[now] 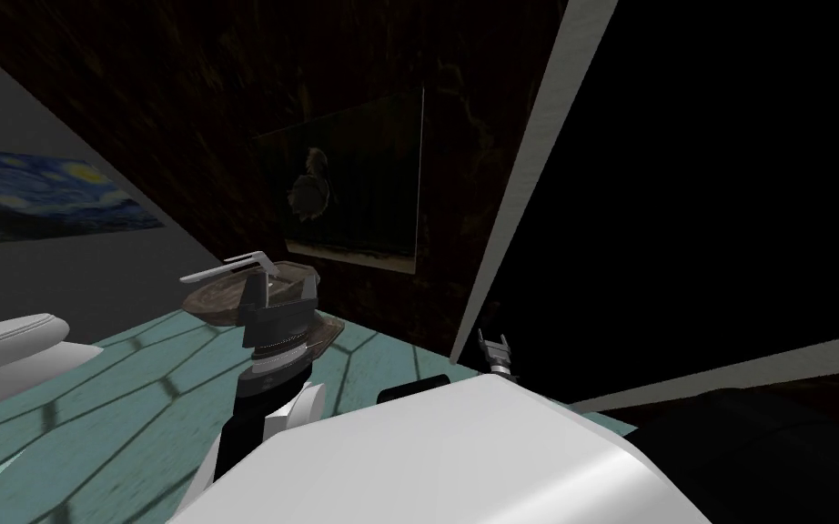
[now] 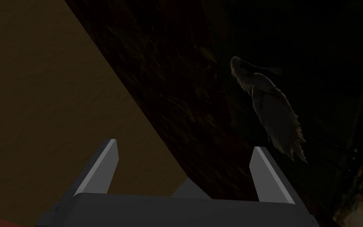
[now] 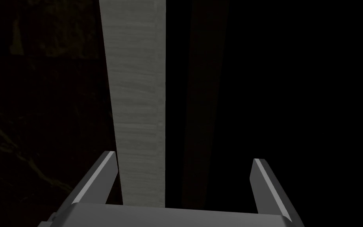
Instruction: Pull the door open
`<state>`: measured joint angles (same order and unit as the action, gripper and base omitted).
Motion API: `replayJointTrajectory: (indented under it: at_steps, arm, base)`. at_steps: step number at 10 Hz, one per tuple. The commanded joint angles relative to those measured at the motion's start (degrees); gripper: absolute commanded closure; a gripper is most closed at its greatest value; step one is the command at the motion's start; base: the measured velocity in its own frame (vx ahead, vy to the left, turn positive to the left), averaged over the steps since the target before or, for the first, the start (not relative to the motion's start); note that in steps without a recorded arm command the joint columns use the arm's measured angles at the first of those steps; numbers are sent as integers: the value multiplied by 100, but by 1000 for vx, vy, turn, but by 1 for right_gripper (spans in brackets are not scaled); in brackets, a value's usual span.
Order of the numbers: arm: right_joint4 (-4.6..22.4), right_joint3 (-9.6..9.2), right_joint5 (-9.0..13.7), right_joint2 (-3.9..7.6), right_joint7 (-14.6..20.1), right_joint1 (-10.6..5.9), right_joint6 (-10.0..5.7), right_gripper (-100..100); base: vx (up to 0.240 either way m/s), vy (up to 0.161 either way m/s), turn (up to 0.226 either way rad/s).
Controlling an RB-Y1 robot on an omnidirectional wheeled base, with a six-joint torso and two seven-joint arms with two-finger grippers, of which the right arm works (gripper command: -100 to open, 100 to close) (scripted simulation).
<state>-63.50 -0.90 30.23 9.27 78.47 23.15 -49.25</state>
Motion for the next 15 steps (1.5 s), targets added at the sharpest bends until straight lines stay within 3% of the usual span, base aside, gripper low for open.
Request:
replayJointTrajectory:
  at_steps: [1,5,6,7,12,15]
  arm:
    - [156,204,124,60,24,-129,34,-100]
    - [554,671,404,161,63,-454,85,-100]
    - [461,578,356,142,68,-361,92,-100]
    - [461,578,356,142,68,-361,92,100]
    - [461,578,356,142,68,-361,92,100]
    - [445,428,279,288,262,-279,39,100]
  base:
    - [93,-31,237]
    - [54,-51,232]
    - [-2,-13,34]
    - [-6,8,-32]
    - [-1,-2,-7]
    - [-150,59,55]
